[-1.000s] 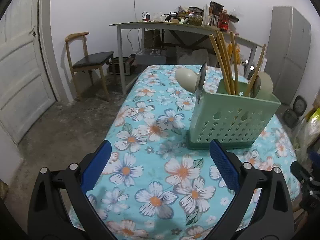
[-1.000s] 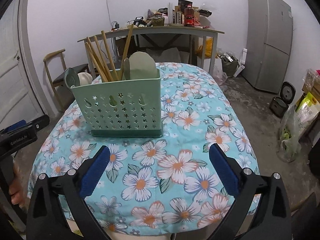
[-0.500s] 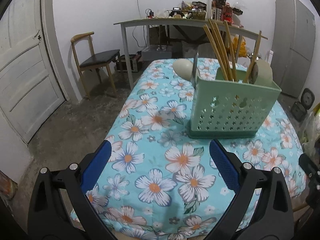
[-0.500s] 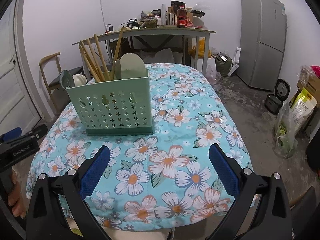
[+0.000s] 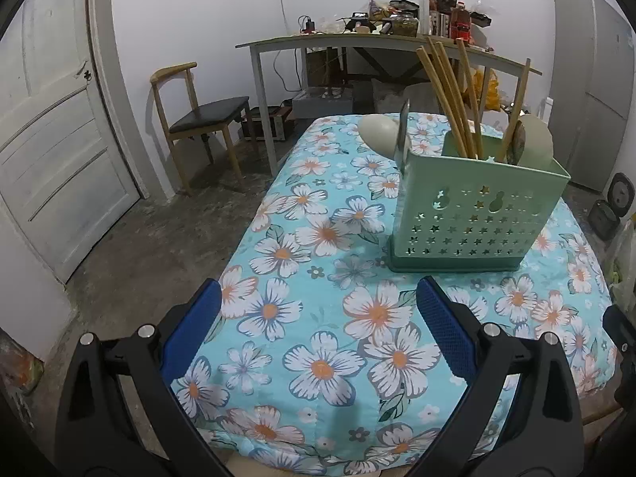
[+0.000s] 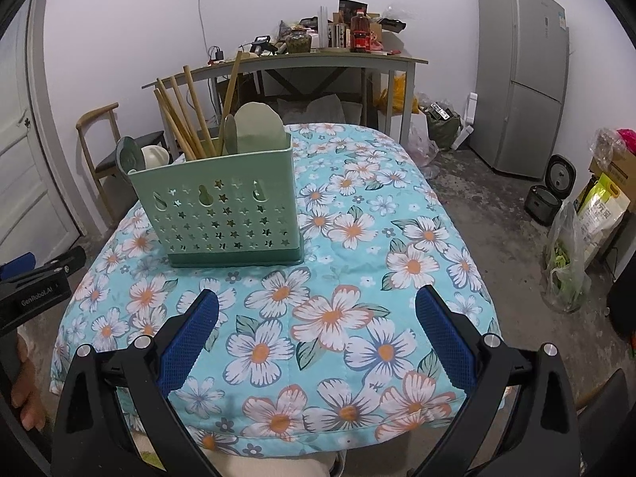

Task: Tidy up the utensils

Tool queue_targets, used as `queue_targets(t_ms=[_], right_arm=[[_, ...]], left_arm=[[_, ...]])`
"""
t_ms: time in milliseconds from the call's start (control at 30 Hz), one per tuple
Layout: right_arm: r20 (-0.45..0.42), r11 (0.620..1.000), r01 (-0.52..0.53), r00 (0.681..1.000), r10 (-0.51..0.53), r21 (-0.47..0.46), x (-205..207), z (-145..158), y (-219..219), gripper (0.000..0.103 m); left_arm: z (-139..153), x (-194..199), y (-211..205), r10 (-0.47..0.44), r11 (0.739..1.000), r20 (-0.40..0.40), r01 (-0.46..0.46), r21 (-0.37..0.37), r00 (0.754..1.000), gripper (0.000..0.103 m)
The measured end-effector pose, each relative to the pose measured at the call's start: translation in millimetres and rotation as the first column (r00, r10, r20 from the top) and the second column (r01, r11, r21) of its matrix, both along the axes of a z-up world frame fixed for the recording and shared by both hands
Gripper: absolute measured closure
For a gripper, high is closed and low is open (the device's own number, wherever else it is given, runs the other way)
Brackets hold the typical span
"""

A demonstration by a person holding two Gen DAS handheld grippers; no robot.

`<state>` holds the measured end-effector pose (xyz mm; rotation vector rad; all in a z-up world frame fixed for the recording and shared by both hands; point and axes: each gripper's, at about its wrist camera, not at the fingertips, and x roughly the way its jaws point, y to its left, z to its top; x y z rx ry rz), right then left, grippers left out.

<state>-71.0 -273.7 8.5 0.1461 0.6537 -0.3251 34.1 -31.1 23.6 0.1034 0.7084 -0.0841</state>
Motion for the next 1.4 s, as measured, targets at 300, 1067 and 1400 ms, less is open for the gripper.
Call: queue_targets(t_ms=[300, 1067, 1400], right_arm=[[0.0, 1.0, 0.019, 1.0, -0.019, 0.004, 0.4, -0.8, -6.4, 0.007], [0.003, 1.0, 0.025, 1.0, -0.025, -0.009, 1.7, -1.4, -7.5, 0.007], [0.019, 0.998, 0.058, 0.998, -0.057, -0.016, -2.1, 3.2, -16.5, 0.007]], left_arm=[[-0.9, 3.6, 0.5, 0.015, 1.0, -0.014, -0.015, 0.01, 1.0, 0.008], [-5.0, 4.0, 16.7, 0.076, 0.995, -0.03, -0.074, 0.071, 0.997, 0.008], [-5.7, 3.8, 16.5, 0.079, 0.994, -0.037, -0.076, 0.076, 0.996, 0.008]])
